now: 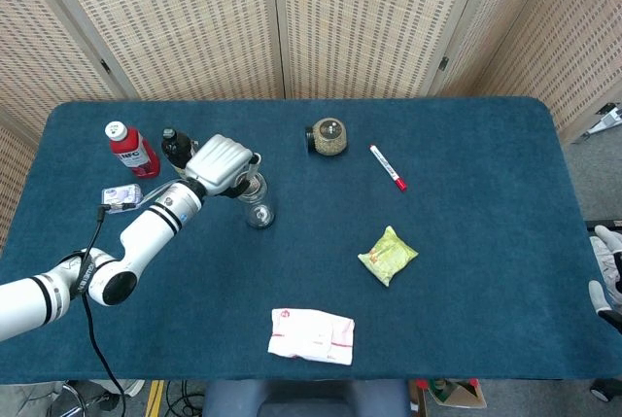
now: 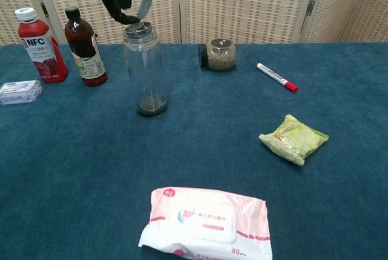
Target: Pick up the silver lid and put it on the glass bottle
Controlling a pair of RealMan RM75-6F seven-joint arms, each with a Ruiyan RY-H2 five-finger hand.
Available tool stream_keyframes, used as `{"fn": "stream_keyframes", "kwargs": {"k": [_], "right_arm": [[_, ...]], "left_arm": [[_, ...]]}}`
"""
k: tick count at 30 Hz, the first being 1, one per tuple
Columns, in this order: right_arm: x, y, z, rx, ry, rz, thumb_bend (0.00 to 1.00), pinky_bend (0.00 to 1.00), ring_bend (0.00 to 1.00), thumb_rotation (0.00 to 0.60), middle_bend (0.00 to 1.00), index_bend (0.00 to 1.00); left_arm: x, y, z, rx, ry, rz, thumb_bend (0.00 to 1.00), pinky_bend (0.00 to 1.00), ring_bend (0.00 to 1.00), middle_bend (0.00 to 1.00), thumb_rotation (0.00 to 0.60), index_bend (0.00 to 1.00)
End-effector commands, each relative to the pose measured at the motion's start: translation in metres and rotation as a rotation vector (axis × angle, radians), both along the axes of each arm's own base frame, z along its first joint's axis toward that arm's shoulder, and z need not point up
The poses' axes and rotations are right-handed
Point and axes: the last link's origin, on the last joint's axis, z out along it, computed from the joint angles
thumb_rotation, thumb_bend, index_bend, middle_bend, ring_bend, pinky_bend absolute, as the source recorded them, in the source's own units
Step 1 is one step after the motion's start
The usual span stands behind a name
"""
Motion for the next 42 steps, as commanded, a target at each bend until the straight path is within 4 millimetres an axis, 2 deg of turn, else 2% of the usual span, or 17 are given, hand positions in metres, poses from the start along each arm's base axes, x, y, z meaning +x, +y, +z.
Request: {"fn": "stream_keyframes", "kwargs": {"k": [1, 8, 24, 32, 38, 40, 42], "right_arm": [[0.0, 0.0, 0.0, 0.0, 0.0, 0.001, 0.37, 0.26, 0.16, 0.6, 0.22, 0.16], [-0.001, 0.001, 0.001, -0.004, -0.001, 0.0, 0.37, 0.26, 0.16, 0.6, 0.22, 0.16], [-0.003, 0.002, 0.002, -0.01, -0.003, -0.002, 0.37, 0.26, 0.16, 0.6, 0.22, 0.16], [-0.004, 0.002, 0.003, -0.012, -0.004, -0.003, 0.37, 0.26, 0.16, 0.6, 0.22, 0.16], [-0.004, 0.002, 0.004, -0.014, -0.003, -0.004, 0.37, 0.26, 0.16, 0.6, 0.22, 0.16], [-0.004, 0.002, 0.004, -0.013, -0.003, -0.004, 0.37, 0.26, 0.16, 0.6, 0.22, 0.16], [-0.005, 0.002, 0.004, -0.009, 0.0, -0.005, 0.37, 0.26, 0.16, 0.6, 0.22, 0.16]], "left_arm": [[0.0, 0.0, 0.0, 0.002, 0.001, 0.0, 0.44, 1.0, 1.0, 1.0, 0.6, 0.58], [0.001, 0.002, -0.002, 0.008, 0.008, 0.003, 0.44, 1.0, 1.0, 1.0, 0.6, 0.57], [0.001, 0.0, -0.004, 0.005, 0.031, 0.008, 0.44, 1.0, 1.0, 1.0, 0.6, 0.44], [0.002, -0.005, 0.003, 0.019, -0.005, 0.006, 0.44, 1.0, 1.0, 1.0, 0.6, 0.38], [-0.01, -0.02, 0.018, 0.051, -0.068, 0.014, 0.44, 1.0, 1.0, 1.0, 0.6, 0.38], [-0.016, -0.024, 0.023, 0.069, -0.089, 0.023, 0.44, 1.0, 0.96, 0.97, 0.6, 0.37], [-0.027, -0.031, 0.029, 0.09, -0.108, 0.042, 0.44, 1.0, 0.89, 0.89, 0.6, 0.36]]}}
